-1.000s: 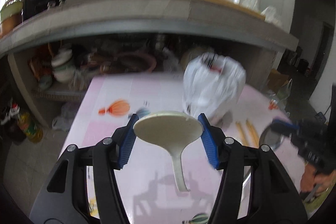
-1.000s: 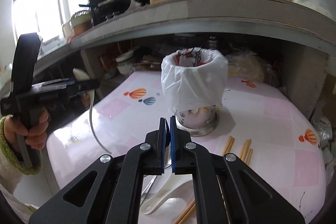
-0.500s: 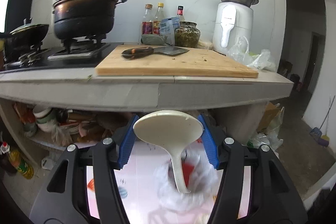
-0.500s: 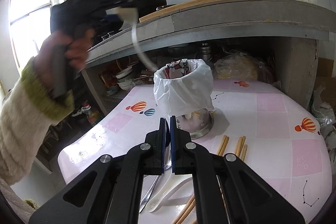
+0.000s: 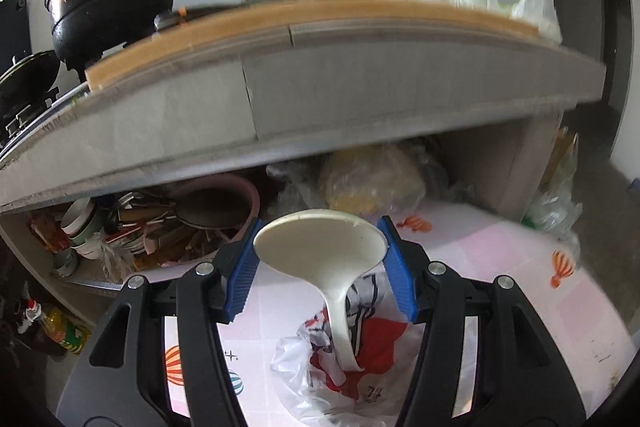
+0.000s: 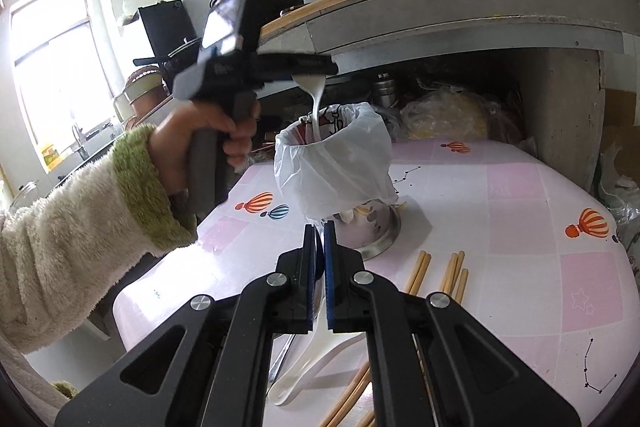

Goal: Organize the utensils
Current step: 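Lift the ladle with the left tool into the bagged holder while the right tool lifts the spoon, then withdraw the left tool while the right tool drops the steel spoon into the holder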

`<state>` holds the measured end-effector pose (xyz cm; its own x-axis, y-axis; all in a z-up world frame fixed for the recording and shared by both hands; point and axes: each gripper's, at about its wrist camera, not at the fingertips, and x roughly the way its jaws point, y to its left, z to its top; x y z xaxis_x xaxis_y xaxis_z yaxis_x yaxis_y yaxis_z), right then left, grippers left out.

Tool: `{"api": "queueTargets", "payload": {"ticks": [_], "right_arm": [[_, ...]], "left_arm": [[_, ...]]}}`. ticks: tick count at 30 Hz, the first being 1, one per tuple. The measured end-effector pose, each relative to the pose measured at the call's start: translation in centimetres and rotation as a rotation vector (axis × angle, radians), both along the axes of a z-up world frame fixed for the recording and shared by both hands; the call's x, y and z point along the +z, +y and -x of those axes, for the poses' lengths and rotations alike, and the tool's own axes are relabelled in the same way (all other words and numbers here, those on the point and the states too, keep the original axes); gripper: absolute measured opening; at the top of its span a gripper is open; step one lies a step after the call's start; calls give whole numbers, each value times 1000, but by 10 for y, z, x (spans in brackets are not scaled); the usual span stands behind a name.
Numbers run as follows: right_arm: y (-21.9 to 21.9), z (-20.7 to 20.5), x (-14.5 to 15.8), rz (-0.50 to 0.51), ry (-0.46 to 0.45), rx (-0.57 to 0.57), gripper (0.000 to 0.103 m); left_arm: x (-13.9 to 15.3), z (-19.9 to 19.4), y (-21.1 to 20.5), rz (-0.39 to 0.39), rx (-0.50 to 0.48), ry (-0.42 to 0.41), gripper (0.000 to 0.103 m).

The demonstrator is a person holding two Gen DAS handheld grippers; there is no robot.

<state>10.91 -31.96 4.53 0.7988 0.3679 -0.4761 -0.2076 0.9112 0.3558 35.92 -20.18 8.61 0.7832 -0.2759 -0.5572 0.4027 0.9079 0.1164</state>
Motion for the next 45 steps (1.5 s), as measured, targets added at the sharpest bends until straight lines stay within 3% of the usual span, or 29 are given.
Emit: {"api": "queueTargets", "payload": {"ticks": [12, 24, 36, 45], "right_arm": [[-4, 2, 3, -2, 2, -14, 4], [-9, 6, 9, 1, -7, -23, 5], [-15, 5, 29, 23, -29, -34, 5], [-24, -26, 96, 91, -162, -24, 5]], "left_arm": [[-19, 20, -9, -120, -20, -38, 56], [-12, 34, -1, -155, -8, 1, 76], [16, 59, 51, -41, 42, -5, 82], [14, 103, 121, 85, 125, 21, 82]]}}
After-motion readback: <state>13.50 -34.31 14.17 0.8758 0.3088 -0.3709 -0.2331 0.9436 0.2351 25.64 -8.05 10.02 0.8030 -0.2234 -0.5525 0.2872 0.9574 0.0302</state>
